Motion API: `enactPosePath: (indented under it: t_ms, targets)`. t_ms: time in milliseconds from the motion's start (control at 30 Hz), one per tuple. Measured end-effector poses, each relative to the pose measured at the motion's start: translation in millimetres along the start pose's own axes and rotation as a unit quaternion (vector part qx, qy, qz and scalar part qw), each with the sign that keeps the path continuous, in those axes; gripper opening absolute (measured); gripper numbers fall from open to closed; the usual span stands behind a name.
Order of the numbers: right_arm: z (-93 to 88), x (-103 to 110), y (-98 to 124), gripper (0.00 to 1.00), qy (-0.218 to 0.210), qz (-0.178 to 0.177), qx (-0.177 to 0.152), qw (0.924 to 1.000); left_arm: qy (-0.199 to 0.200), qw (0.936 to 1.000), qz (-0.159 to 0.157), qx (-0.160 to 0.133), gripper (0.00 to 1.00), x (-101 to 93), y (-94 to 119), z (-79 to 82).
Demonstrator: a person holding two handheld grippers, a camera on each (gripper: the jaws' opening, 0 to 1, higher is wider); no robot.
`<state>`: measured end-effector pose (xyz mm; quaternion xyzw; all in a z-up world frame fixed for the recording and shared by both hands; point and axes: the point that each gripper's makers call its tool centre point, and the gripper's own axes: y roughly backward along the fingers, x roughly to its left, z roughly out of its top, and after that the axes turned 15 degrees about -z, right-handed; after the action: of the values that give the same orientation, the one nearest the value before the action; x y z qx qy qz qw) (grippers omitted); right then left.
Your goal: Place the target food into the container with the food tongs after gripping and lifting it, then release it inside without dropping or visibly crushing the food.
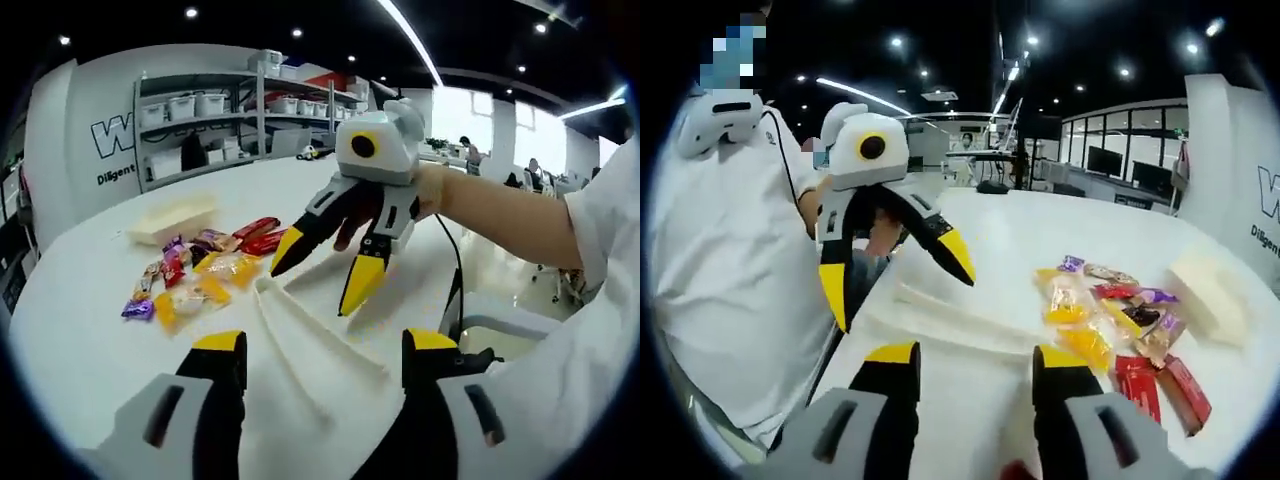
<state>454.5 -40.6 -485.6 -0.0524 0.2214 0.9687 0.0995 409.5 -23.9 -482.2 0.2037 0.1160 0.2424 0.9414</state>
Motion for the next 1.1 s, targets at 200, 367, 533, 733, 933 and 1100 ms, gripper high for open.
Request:
enactPosePath:
  t_ms: [200, 367, 533, 733, 933, 1100]
  targets:
    - [-0.4, -7, -5, 0.45, 0.005, -0.001, 0.003, 1.0, 0.002, 0.9999, -0.009, 0.011, 0.57, -4.6, -4, -6.0]
    - [-3.9, -13, -11, 0.46, 0.004, 0.001, 0.008, 1.0, 0.0, 0.9998, -0.008, 0.018, 0.53, -4.1, -4, -8.8]
    - [-7.0, -12, -14, 0.47, -0.005, 0.009, 0.01, 0.9999, 0.0, 0.9996, -0.011, 0.026, 0.5, -2.8, -6, -12.7]
    - [-8.8, -10, -15, 0.43, -0.013, 0.019, 0.011, 0.9997, 0.002, 0.9993, -0.015, 0.034, 0.46, -2.3, -6, -16.2]
    - [-7.3, -9, -12, 0.41, -0.015, 0.02, 0.006, 0.9997, 0.004, 0.999, -0.019, 0.04, 0.45, -1.9, -6, -18.2]
    - [-11.4, -13, -7, 0.38, -0.021, 0.013, 0.009, 0.9997, 0.006, 0.9988, -0.02, 0.044, 0.43, 0.8, -1, -18.9]
